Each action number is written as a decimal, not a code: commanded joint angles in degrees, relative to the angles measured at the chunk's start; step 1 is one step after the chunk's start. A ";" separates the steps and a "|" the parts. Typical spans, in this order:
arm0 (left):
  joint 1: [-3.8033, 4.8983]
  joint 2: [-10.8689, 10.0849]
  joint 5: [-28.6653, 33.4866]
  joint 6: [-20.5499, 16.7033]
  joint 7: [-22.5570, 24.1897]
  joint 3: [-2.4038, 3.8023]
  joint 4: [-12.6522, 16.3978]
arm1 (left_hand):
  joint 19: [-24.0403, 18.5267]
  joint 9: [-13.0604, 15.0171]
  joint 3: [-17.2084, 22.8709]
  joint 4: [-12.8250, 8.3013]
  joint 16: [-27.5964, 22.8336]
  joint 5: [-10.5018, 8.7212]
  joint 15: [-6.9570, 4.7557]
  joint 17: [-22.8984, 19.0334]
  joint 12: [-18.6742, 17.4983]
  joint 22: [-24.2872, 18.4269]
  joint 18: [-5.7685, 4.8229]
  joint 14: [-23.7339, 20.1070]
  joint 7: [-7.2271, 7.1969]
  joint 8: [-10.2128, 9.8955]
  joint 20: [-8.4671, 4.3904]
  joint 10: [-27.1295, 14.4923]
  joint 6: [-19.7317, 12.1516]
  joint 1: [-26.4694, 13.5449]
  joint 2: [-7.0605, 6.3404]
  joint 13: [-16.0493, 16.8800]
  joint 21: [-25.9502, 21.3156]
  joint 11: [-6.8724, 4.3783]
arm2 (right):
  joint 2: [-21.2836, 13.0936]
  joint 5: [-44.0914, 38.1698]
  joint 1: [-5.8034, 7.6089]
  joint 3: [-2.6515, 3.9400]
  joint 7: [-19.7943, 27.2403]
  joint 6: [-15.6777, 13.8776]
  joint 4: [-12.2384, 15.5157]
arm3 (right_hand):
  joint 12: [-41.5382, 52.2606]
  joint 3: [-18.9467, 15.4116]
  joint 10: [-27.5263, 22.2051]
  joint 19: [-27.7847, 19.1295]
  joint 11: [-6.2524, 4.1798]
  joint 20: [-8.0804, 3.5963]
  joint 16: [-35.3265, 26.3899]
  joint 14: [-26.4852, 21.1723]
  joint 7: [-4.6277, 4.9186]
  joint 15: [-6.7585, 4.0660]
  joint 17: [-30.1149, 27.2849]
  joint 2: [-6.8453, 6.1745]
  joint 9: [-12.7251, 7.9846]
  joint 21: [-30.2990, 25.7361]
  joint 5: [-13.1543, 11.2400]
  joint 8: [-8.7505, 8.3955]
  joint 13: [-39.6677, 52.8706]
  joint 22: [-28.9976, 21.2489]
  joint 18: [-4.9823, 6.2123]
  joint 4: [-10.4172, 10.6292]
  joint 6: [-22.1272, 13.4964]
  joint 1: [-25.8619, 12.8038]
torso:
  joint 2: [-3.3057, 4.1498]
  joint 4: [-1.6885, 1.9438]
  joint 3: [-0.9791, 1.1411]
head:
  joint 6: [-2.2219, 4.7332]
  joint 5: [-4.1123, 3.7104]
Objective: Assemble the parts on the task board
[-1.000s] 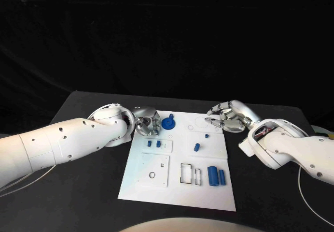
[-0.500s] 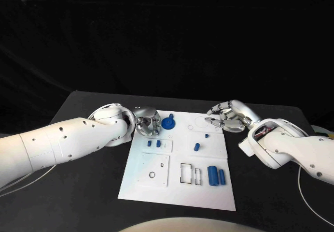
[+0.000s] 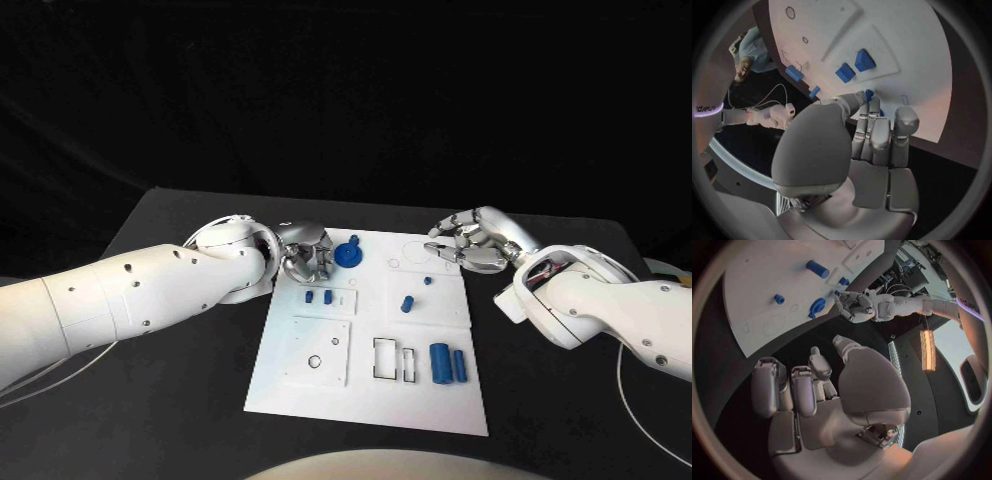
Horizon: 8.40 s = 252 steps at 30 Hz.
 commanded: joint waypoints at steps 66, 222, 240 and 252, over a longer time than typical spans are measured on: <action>-0.05 -2.69 5.42 -2.18 2.90 0.43 1.23 | -3.94 -0.99 -4.48 3.09 0.02 0.59 2.77 -5.49 1.32 -5.58 0.07 -3.21 2.38 -5.61 2.03 -13.47 -7.48 -3.89 -2.91 2.34 -4.15 3.04 | -0.21 -0.37 -0.14 0.00 0.66 0.74 -1.56 | -16.54 0.38 -13.15 -1.71 -0.24 -0.38 -1.44 2.64 -0.27 -0.46 1.12 0.19 0.29 -3.31 0.29 1.22 -18.13 4.94 1.33 0.17 -0.39 3.72 | -0.05 0.03 -0.05 | 0.18 -0.34; 0.02 -11.40 73.57 -8.63 22.12 1.70 8.40 | -16.74 -1.32 -4.98 3.14 -21.96 0.53 3.04 -33.29 4.02 -26.11 2.44 -21.42 3.17 -6.49 2.32 -8.31 -4.92 -3.07 -0.11 -0.48 -26.47 3.07 | 3.19 -42.83 -2.11 0.46 -13.80 3.56 5.30 | -58.40 19.52 -1.02 2.87 -1.08 -1.34 -7.33 1.04 -1.80 -1.38 -10.01 0.02 -2.47 3.38 -6.72 -0.43 -58.85 10.78 -0.48 -17.20 13.86 7.47 | -0.11 -0.01 -0.02 | 0.20 -3.03; 0.00 -10.21 73.58 -9.15 22.76 1.67 8.65 | -16.76 -1.33 -5.01 3.13 -22.02 0.53 3.09 -33.33 4.03 -26.16 2.44 -21.46 3.21 -6.53 2.37 -8.38 -4.96 -3.11 -0.04 -0.50 -26.56 3.11 | 10.69 -40.93 -6.33 0.13 -11.05 1.93 7.15 | -58.48 19.62 -1.03 2.76 -1.08 -1.36 -7.47 0.98 -1.77 -1.40 -10.30 0.10 -2.46 3.13 -6.55 -0.48 -58.83 10.67 -0.41 -17.29 13.81 7.45 | -0.03 0.14 -0.19 | -0.53 1.12; 0.01 -9.49 73.63 -9.40 22.89 1.64 8.77 | -16.76 -1.33 -5.03 3.13 -22.04 0.53 3.10 -33.35 4.05 -26.18 2.44 -21.46 3.22 -6.54 2.38 -8.38 -4.95 -3.12 0.00 -0.50 -26.60 3.12 | 15.30 -41.06 -10.15 -0.27 -10.32 2.46 4.52 | -58.50 19.65 -1.03 2.74 -1.07 -1.37 -7.53 0.96 -1.76 -1.40 -10.40 0.13 -2.45 3.09 -6.52 -0.49 -58.82 10.66 -0.40 -17.31 13.79 7.44 | 0.01 0.07 -0.13 | -1.53 3.36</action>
